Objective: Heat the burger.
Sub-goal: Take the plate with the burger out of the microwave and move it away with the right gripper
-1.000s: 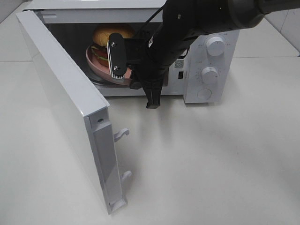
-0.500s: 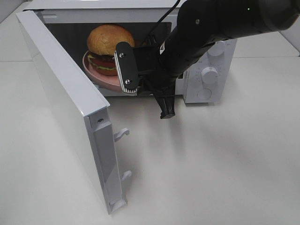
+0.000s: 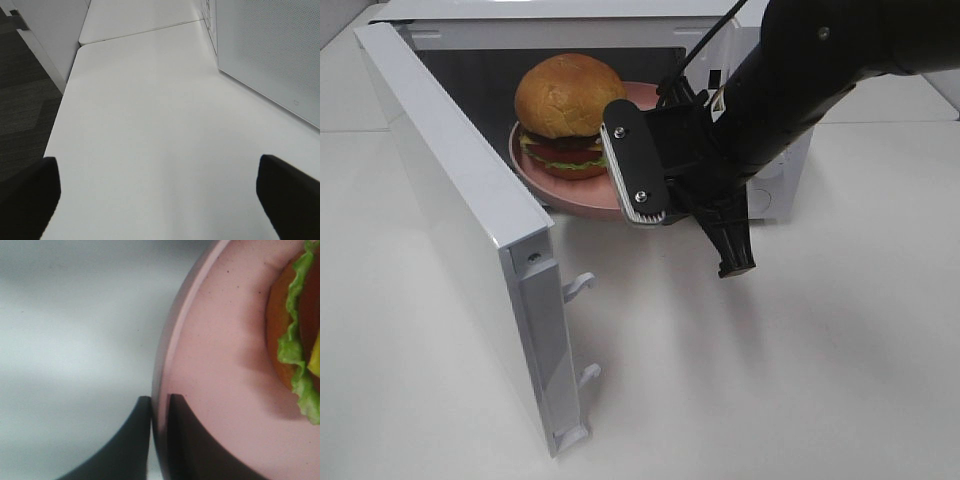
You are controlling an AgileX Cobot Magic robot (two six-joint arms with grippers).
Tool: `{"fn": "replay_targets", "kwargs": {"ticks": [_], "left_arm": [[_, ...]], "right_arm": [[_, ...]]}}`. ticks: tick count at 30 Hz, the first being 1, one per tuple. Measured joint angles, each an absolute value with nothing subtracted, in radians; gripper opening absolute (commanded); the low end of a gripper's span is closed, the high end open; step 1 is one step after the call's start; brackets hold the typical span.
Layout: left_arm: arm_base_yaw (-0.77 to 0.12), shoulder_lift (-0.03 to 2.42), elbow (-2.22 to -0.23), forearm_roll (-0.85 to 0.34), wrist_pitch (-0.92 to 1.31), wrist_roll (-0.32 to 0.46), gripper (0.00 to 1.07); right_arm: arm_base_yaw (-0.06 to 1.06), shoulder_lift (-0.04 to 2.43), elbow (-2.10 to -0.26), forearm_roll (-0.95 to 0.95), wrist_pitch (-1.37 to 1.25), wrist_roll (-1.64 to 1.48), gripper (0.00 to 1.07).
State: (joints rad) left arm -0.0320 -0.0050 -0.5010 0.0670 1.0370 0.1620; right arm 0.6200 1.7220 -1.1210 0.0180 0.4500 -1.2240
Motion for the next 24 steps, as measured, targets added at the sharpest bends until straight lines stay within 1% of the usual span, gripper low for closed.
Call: {"fn": "replay_targets", "kwargs": {"ticks": [9,24], "left_arm": [[-0.032,-0.005,-0.501,0.067,1.037,0.162,1.01],[-0.032,-0.005,-0.501,0.067,1.037,0.162,1.01]], "right_arm": [[0.623,1.645,-1.058,0.009,0.483,-1.190,0.00],[0.623,1.429,-0.900,0.000,0.504,-1.139,0.00]]}}
